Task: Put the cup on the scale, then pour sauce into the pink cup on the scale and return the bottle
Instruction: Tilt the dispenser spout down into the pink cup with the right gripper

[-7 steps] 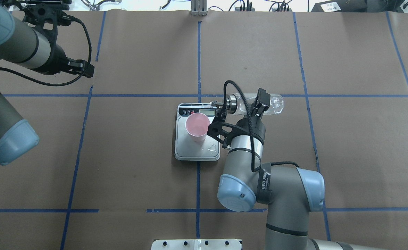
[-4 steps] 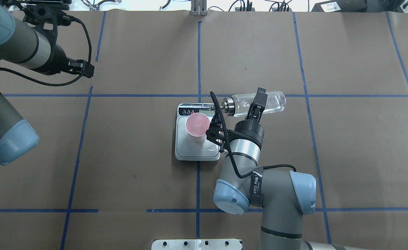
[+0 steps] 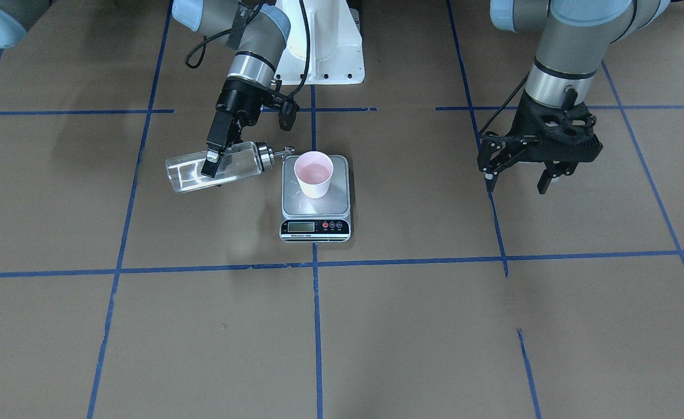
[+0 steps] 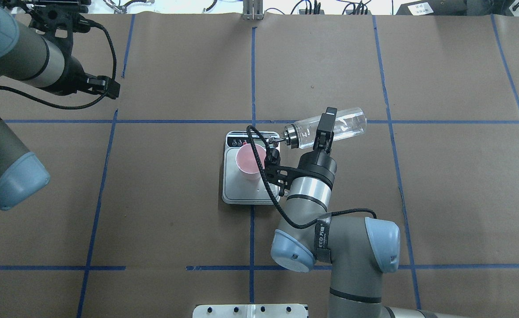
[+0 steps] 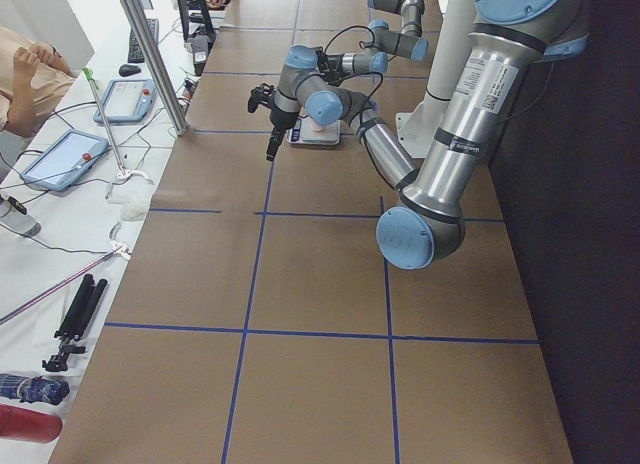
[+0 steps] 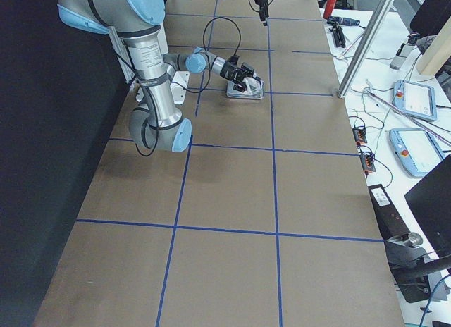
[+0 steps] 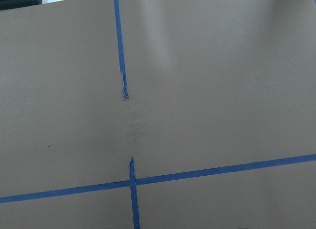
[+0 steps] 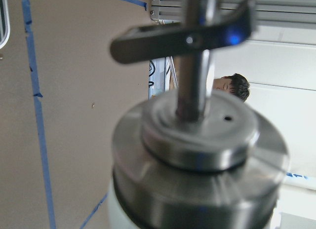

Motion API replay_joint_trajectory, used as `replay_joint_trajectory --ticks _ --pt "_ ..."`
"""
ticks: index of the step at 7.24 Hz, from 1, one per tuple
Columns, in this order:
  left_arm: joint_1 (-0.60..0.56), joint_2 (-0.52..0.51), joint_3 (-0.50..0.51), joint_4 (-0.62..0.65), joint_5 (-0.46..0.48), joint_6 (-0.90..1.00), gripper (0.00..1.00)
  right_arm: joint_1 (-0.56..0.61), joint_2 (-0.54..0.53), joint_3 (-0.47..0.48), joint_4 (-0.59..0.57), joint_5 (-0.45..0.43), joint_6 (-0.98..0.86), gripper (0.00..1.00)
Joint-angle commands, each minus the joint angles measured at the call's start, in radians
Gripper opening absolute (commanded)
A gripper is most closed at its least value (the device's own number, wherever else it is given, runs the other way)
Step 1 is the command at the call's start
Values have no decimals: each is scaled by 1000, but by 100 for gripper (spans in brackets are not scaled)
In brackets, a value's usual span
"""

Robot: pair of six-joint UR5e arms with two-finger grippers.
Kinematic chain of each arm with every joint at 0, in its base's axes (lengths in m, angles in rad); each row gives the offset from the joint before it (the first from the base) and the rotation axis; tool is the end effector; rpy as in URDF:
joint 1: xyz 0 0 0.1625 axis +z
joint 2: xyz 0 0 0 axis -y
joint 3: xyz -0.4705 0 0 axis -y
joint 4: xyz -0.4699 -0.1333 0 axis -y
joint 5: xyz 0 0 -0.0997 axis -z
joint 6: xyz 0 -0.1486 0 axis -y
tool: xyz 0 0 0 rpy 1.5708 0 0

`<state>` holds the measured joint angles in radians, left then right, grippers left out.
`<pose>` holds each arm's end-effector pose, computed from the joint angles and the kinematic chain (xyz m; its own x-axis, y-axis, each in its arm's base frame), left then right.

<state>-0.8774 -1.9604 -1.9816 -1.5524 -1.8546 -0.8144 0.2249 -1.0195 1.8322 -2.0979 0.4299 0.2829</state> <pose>0.3623 -0.5794 0.2915 0.7500 0.1284 -0.6489 0.1340 0.9311 0.3392 -0.6056 -0.4139 0.2534 0.5901 -0.2756 -0.7589 0.8025 0.3029 0.5140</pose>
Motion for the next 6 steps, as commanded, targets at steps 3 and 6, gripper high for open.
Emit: replay_joint_trajectory --ticks 3,6 --pt "0 0 -2 0 0 0 88 -1 13 -7 -30 -39 -136 0" --pt "0 0 -5 0 -2 0 88 1 24 -10 -40 -51 -188 0"
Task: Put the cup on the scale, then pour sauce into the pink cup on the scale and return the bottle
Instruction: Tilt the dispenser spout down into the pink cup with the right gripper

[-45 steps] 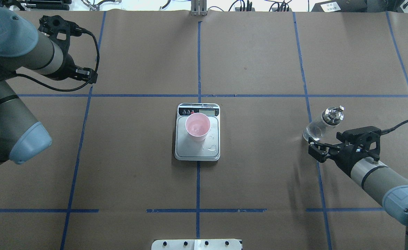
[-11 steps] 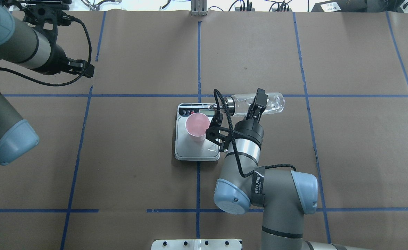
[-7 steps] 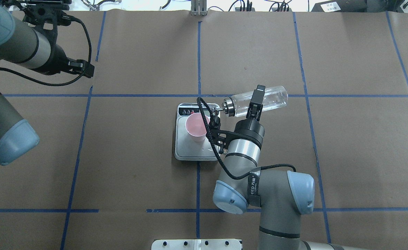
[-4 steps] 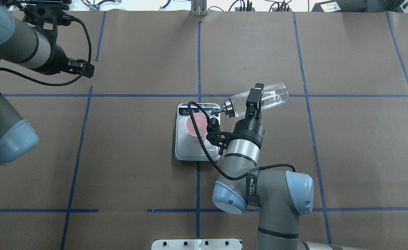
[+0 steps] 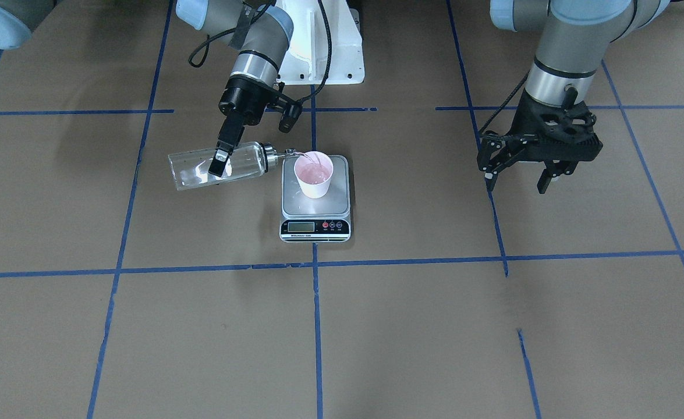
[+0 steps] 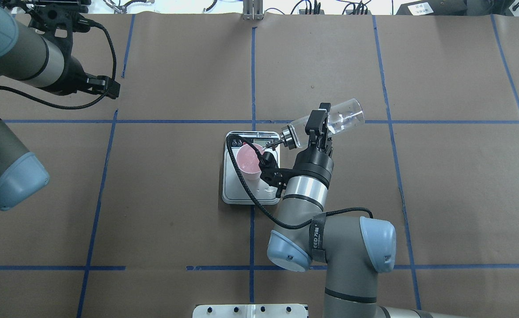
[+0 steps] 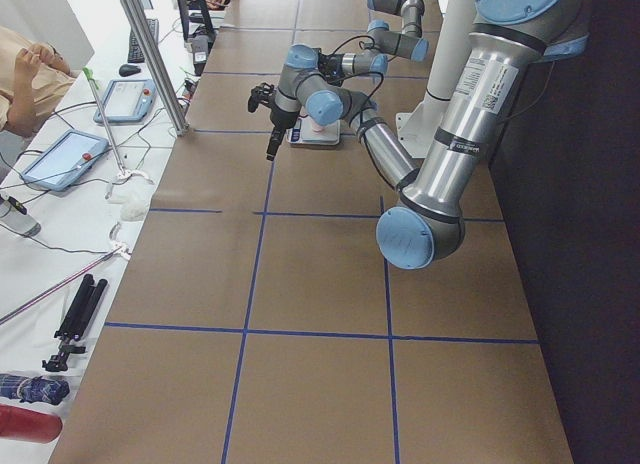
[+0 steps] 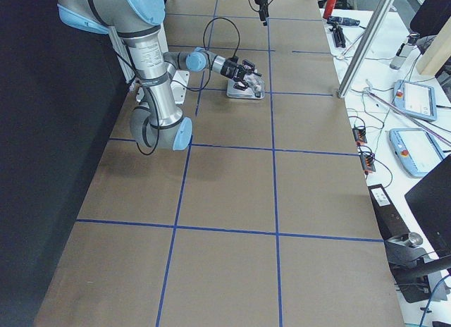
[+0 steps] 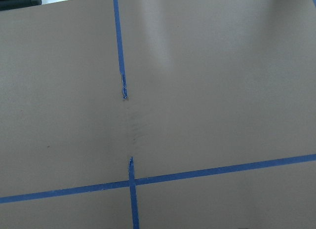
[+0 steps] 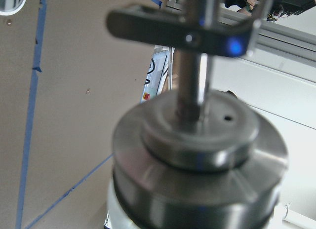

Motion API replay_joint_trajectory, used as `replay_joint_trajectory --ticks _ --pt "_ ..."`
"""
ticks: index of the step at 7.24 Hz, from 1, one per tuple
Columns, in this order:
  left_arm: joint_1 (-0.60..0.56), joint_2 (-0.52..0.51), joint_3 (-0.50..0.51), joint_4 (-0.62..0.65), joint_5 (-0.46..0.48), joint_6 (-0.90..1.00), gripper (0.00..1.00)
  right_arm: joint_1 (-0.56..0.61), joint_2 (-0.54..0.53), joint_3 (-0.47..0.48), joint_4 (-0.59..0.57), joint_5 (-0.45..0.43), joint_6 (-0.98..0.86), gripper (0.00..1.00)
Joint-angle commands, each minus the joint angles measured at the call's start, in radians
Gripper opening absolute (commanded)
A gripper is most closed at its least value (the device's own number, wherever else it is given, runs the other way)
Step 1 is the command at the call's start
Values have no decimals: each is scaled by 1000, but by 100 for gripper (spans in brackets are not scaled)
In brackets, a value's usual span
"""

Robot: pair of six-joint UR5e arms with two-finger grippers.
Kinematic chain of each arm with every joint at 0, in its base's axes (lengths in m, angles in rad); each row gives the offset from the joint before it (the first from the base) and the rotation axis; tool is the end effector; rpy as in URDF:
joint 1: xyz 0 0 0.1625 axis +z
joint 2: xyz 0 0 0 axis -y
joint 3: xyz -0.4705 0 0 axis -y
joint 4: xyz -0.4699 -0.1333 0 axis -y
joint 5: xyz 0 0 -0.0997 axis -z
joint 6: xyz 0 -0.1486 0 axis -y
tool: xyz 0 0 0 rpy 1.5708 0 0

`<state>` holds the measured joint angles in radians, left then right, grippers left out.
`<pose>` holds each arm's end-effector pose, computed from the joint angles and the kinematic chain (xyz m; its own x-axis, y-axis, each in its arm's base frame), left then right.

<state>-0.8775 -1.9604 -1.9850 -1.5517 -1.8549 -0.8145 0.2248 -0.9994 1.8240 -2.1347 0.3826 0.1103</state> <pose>0.3616 -0.5786 0.2899 0.7487 0.1296 -0.6501 0.1346 0.9305 0.3406 -0.6064 -0.4168 0.2411 0.4181 -0.2850 -0.8625 0.9014 0.2483 0.3549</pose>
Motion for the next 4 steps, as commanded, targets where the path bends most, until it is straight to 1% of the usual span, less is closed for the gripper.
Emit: replay_joint_trajectory --ticks 1,4 --pt "0 0 -3 1 0 -11 88 4 4 -2 -4 -7 -38 0" --pt "0 0 -5 1 0 -17 88 5 -2 0 -5 -48 -147 0"
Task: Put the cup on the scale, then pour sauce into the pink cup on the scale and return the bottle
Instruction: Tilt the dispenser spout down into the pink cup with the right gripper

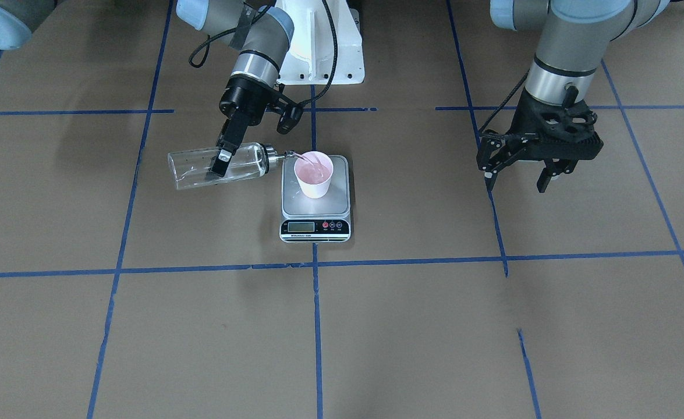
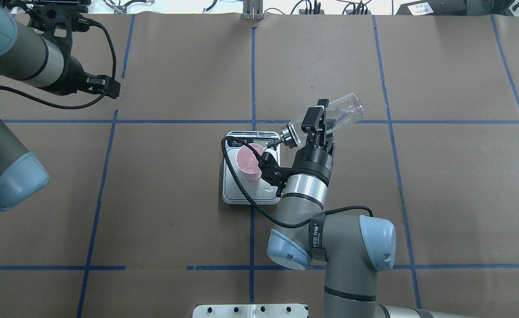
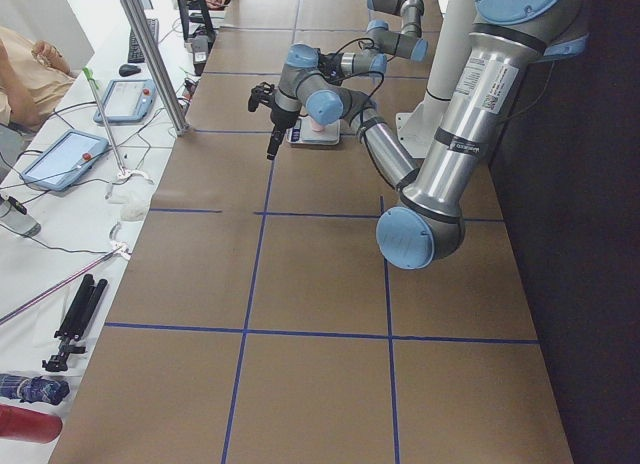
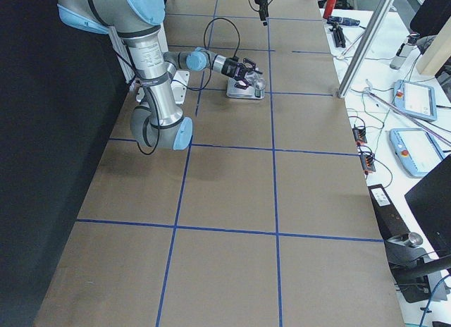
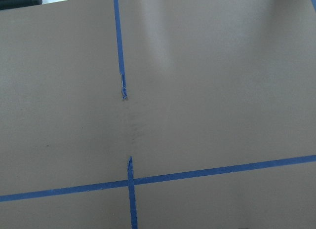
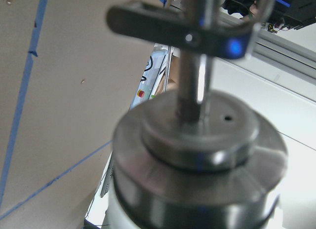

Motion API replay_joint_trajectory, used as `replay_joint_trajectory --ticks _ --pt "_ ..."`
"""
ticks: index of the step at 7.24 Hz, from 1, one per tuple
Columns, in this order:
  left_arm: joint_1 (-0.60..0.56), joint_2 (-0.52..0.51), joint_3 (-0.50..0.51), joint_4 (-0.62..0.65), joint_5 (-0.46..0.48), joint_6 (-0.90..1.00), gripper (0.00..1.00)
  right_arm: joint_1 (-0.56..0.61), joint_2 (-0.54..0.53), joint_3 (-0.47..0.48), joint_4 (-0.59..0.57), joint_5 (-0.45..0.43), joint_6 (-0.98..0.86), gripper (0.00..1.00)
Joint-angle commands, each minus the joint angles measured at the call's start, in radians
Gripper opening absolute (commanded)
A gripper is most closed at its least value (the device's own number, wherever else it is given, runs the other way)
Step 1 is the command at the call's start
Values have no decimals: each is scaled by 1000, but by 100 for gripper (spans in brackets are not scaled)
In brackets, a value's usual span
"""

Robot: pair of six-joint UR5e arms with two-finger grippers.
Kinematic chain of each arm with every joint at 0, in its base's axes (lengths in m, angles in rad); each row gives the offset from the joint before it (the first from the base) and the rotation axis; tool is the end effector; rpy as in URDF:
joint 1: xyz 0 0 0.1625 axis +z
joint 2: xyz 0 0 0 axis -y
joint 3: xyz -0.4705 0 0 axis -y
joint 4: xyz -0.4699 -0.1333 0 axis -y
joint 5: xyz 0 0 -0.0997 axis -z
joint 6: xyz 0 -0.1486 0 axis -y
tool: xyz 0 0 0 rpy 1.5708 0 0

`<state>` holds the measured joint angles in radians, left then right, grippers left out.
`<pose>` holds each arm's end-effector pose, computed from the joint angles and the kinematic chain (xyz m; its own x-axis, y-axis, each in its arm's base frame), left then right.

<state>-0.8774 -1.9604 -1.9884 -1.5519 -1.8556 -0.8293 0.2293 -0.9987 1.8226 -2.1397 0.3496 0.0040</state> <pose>0.3611 -0.5777 0.2881 0.7448 0.1179 -0.6568 0.1460 0.9316 0.3329 -0.6034 -0.4211 0.2374 0.3124 -0.2788 -0.9081 0.9411 0.2211 0.2559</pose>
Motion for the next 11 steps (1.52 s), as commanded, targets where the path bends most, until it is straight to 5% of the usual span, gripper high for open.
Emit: replay_joint_trajectory --ticks 1,11 --pt "0 0 -1 1 1 -1 88 4 -1 1 0 -23 -88 0" --pt "3 0 7 1 1 -2 88 12 -3 7 9 -35 -145 0"
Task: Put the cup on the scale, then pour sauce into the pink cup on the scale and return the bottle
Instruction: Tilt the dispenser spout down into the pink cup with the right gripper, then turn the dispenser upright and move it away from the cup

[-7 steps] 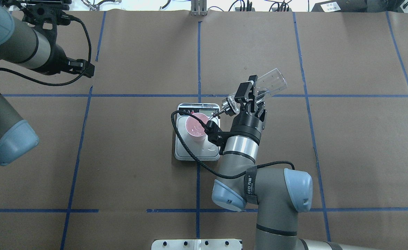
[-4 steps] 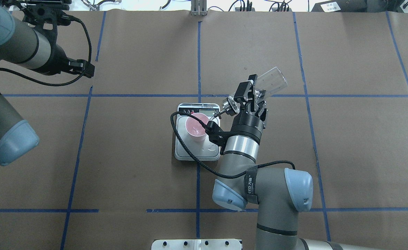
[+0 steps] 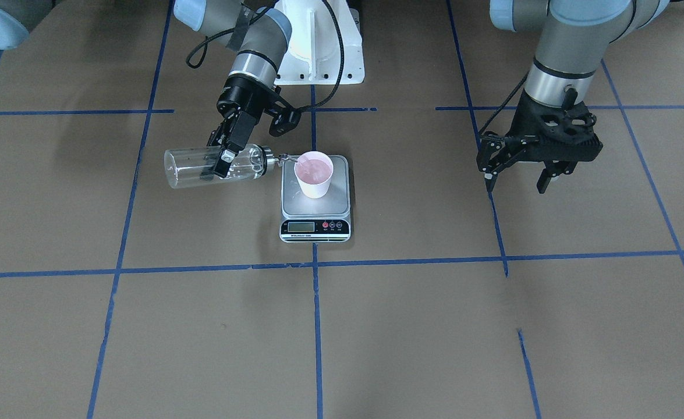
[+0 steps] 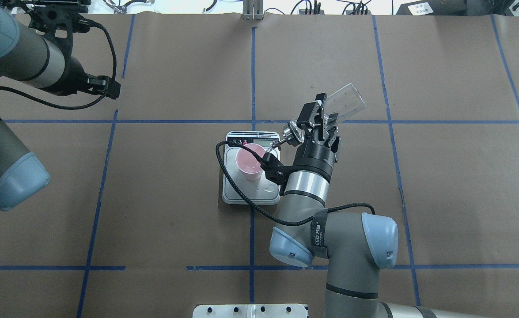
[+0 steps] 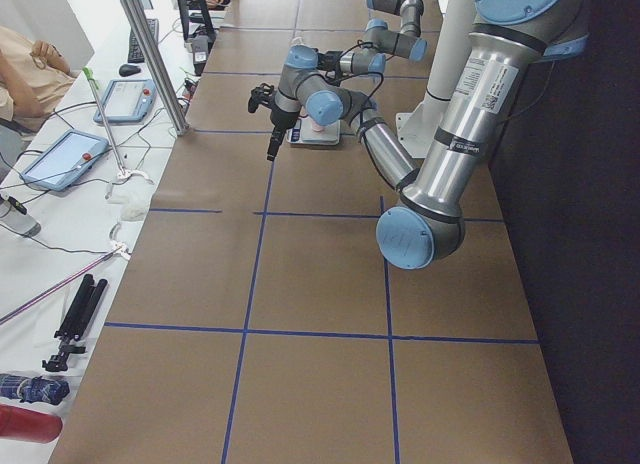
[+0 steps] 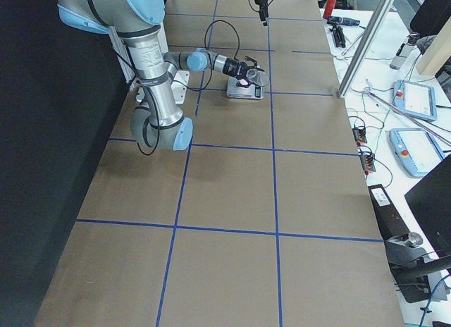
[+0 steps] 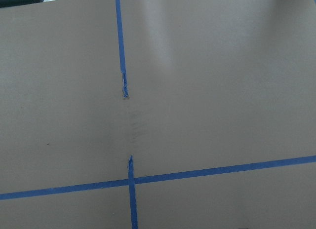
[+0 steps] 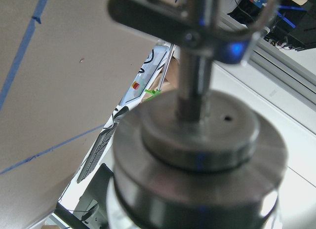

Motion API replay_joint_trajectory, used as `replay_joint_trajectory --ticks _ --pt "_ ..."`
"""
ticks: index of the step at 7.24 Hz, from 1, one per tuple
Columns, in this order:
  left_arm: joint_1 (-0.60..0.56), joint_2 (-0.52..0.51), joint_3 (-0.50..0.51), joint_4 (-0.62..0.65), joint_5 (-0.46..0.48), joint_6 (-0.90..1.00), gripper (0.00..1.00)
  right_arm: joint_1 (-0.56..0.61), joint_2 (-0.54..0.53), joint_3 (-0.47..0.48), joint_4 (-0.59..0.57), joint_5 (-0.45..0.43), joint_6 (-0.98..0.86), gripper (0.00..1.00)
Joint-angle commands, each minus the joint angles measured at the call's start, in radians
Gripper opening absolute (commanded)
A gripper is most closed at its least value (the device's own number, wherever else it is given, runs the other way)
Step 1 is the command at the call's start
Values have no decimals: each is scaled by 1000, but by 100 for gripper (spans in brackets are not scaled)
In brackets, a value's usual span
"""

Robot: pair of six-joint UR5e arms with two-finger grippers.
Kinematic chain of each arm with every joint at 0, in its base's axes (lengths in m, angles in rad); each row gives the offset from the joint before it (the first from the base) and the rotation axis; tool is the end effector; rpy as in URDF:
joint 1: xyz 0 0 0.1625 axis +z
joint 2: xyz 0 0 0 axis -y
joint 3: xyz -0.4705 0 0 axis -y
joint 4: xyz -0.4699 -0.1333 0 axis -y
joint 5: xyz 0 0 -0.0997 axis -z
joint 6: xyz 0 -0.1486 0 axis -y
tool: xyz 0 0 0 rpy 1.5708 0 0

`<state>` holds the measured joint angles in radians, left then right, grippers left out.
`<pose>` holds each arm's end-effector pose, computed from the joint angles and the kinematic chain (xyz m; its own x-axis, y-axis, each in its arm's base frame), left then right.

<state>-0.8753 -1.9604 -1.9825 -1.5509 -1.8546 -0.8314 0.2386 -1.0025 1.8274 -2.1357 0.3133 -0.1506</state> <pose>0.3633 -0.5784 0.2913 0.7476 0.1138 -0.6543 0.1447 0.9336 0.3277 -0.5960 -0.4277 0.2325 0.1661 -0.2732 -0.9475 0.9750 0.1896 0.1162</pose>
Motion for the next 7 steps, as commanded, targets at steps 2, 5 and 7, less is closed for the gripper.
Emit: replay_joint_trajectory --ticks 2,5,7 --pt "1 0 2 0 -2 2 88 5 -4 13 11 9 134 0" --pt "1 0 2 0 0 2 88 2 -54 16 13 66 443 0" --pt "-1 0 2 -2 0 2 88 -31 -67 7 127 146 830 0"
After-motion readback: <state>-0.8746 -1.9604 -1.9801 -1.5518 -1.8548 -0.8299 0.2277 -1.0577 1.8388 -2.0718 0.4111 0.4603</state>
